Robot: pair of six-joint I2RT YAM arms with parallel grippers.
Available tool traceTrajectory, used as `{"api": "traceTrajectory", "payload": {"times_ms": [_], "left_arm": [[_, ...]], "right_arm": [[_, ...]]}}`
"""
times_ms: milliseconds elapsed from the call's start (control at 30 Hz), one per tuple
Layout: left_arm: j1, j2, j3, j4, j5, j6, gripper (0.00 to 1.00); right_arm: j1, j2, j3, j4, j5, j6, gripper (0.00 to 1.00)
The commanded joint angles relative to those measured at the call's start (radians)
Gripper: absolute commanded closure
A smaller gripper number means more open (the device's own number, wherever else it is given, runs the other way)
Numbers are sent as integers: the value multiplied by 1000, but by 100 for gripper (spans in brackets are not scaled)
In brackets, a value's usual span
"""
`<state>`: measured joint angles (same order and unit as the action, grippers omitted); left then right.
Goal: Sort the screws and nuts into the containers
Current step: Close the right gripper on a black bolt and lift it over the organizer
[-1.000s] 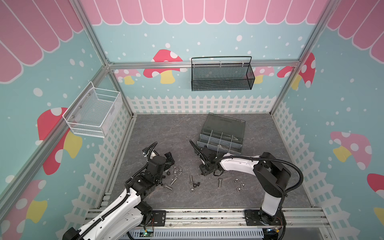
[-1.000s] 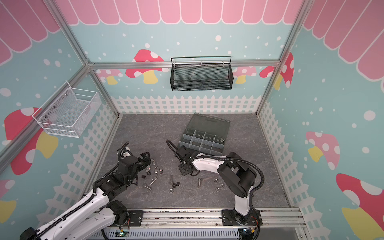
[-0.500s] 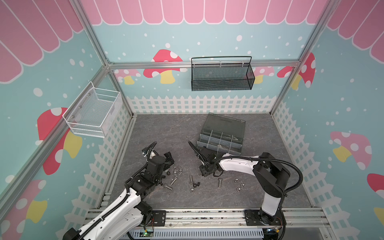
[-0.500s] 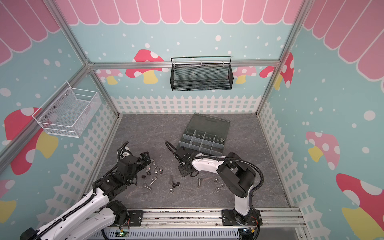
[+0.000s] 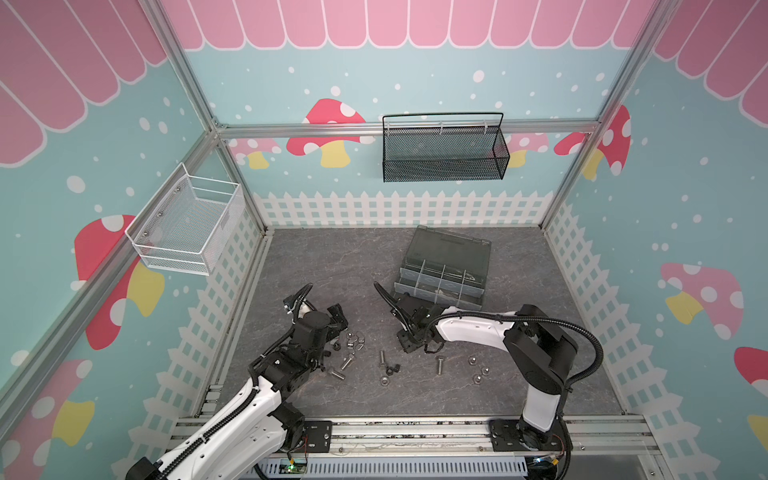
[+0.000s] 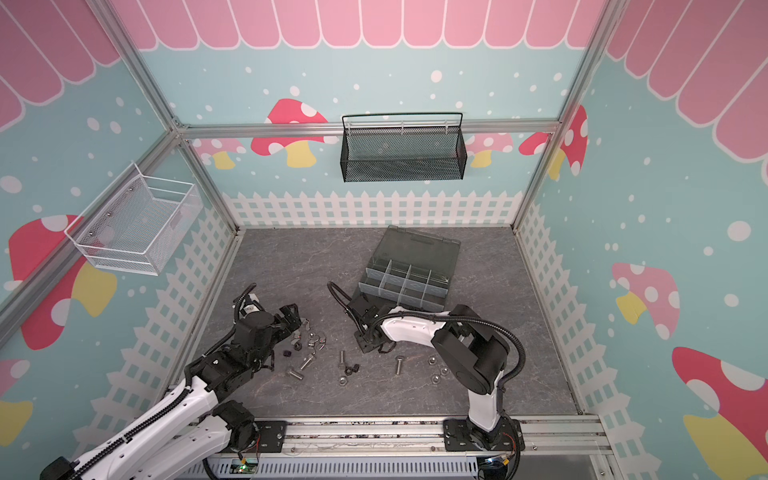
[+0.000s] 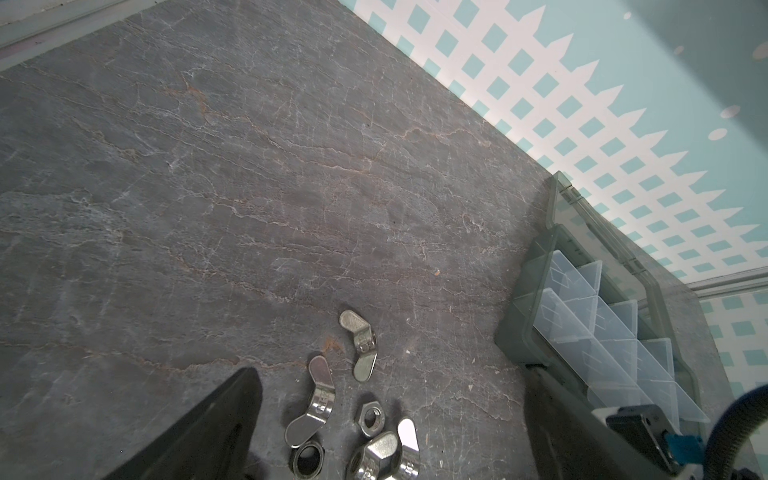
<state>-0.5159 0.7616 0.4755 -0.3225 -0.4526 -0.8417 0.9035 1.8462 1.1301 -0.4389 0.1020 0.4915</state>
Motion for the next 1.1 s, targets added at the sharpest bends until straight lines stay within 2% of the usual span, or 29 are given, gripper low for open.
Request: {"api": "traceTrajectory", "payload": {"times_ms": [0,267,600,900,1067], "left_arm": [[8,-9,-10,-2,1,-17,1],[10,-5,0,-3,13,0,0],[11,-2,3,-3,22,0,1],[11,-1,1,-3,25,-2,1],[11,-1,-2,-1,25,-5,1]], "right_arm": [[6,8,6,-37,43,14,83],[5,-71,20,-38,114,17,89],[-40,-226,2,-61,190,20,91],[-230,-393,-109,-61,173,-1,91],[-323,-439,-160,-55,161,-21,90]]}}
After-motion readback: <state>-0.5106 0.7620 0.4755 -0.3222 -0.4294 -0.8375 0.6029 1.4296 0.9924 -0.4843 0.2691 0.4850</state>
